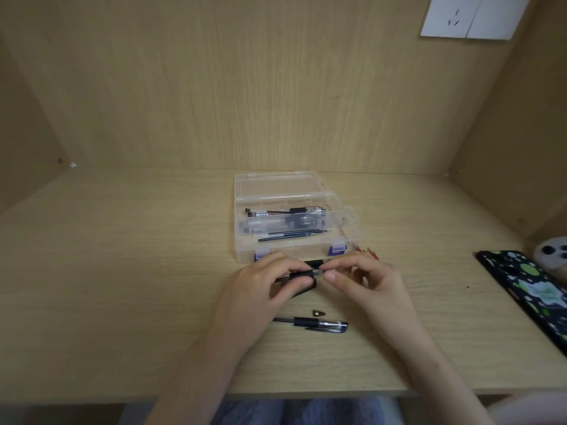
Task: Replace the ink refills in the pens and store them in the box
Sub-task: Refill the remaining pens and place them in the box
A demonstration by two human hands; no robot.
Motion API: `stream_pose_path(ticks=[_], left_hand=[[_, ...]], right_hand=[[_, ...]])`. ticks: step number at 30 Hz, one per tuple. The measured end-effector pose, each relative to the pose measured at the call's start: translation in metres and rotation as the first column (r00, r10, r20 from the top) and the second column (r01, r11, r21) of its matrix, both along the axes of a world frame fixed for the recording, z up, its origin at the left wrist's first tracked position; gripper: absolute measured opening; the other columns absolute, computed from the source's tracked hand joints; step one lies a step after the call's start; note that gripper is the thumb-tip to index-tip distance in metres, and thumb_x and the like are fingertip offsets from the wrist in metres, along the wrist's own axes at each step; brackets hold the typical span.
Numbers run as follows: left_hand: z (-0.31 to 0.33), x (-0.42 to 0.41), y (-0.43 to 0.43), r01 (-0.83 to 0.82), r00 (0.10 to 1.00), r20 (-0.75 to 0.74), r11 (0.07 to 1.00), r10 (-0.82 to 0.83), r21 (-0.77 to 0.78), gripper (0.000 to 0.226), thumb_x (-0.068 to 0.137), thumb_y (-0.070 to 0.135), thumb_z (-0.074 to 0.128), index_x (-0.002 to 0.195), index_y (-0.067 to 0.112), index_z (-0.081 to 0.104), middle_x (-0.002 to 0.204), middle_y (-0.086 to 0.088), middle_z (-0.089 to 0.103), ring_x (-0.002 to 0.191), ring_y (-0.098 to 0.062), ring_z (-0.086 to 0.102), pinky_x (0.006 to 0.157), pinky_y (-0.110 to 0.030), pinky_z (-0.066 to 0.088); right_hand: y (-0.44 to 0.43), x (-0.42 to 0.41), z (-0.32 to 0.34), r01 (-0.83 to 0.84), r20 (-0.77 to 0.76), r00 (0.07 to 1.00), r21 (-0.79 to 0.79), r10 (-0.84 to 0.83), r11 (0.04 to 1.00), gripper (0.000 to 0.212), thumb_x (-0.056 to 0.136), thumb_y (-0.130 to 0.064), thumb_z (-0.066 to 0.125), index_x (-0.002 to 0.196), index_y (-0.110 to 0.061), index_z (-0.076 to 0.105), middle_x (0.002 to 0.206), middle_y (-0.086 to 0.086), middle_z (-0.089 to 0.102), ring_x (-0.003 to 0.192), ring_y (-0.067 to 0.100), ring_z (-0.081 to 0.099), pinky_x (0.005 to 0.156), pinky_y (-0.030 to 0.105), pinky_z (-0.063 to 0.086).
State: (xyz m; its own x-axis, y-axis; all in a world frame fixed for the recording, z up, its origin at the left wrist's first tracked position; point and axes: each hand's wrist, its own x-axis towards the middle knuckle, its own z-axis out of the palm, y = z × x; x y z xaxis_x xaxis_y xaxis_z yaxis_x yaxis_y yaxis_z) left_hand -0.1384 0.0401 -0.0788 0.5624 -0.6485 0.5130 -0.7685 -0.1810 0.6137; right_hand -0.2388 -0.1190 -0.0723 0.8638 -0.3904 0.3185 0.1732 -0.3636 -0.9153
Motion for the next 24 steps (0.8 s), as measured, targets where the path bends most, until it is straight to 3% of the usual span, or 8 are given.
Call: stream_pose_path(ticks=[4,7,11,14,17,20,24], left_hand=[[0.002,-0.001,0.002,-0.013,0.999,-0.044,0.999,0.011,-0.042,0.028,0.085,0.051,0.052,0.098,0.031,0.066,0.089,0.03,0.06,0.08,0.006,0.059,0.071,-0.012,0.047],[0.003,-0.002,0.004,-0.022,0.997,-0.068,0.999,0.02,-0.036,0.033,0.081,0.054,0.048,0.098,0.031,0.066,0.088,0.035,0.058,0.077,0.008,0.059,0.067,-0.009,0.046],[0.004,-0.003,0.003,-0.021,0.998,-0.055,1.0,0.022,0.013,0.036,0.081,0.053,0.047,0.098,0.029,0.067,0.089,0.029,0.061,0.082,0.007,0.057,0.067,-0.007,0.042],[0.004,-0.003,0.003,-0.007,0.998,-0.062,1.0,0.009,0.03,0.034,0.082,0.05,0.049,0.099,0.028,0.068,0.092,0.024,0.064,0.084,0.006,0.058,0.069,-0.006,0.041],[0.005,-0.003,0.003,-0.011,0.997,-0.075,0.999,0.014,0.047,0.036,0.081,0.054,0.047,0.1,0.031,0.068,0.093,0.028,0.062,0.086,0.006,0.058,0.071,-0.007,0.042],[0.004,-0.003,0.003,-0.016,0.997,-0.07,0.999,0.02,0.051,0.035,0.081,0.055,0.047,0.099,0.033,0.067,0.093,0.03,0.062,0.084,0.007,0.058,0.069,-0.006,0.04],[0.006,-0.004,0.003,-0.011,0.997,-0.073,0.998,0.015,0.055,0.033,0.08,0.053,0.048,0.098,0.033,0.067,0.09,0.031,0.061,0.083,0.011,0.056,0.067,-0.003,0.037]], right_hand=[[-0.002,-0.002,0.004,0.047,0.064,0.996,0.262,-0.066,0.964,0.01,0.075,-0.024,0.066,0.082,-0.017,0.069,0.08,-0.001,0.07,0.071,0.006,0.058,0.067,0.015,0.044],[-0.011,-0.004,0.015,0.053,0.154,0.974,0.556,-0.165,0.829,0.008,0.08,-0.021,0.06,0.083,-0.013,0.06,0.075,0.004,0.07,0.065,0.01,0.06,0.058,0.017,0.046],[-0.032,-0.005,0.032,0.164,0.174,0.919,0.647,-0.354,0.745,0.008,0.091,-0.014,0.055,0.084,-0.011,0.057,0.068,0.004,0.065,0.059,0.011,0.057,0.049,0.018,0.043],[-0.05,-0.001,0.034,0.334,0.08,0.902,0.495,-0.425,0.802,0.009,0.09,-0.016,0.059,0.087,-0.008,0.062,0.062,0.001,0.06,0.053,0.009,0.049,0.044,0.018,0.037],[-0.057,0.008,0.02,0.445,-0.061,0.895,0.148,-0.441,0.883,0.01,0.087,-0.019,0.063,0.079,-0.014,0.065,0.063,0.001,0.06,0.053,0.012,0.049,0.051,0.025,0.038],[-0.053,0.014,0.006,0.477,-0.15,0.855,-0.15,-0.496,0.866,0.011,0.085,-0.023,0.065,0.078,-0.015,0.066,0.067,0.004,0.066,0.063,0.019,0.059,0.06,0.03,0.043],[-0.049,0.014,0.003,0.441,-0.149,0.846,-0.346,-0.512,0.828,0.016,0.087,-0.026,0.063,0.077,-0.015,0.066,0.068,0.0,0.066,0.065,0.014,0.06,0.055,0.021,0.04]])
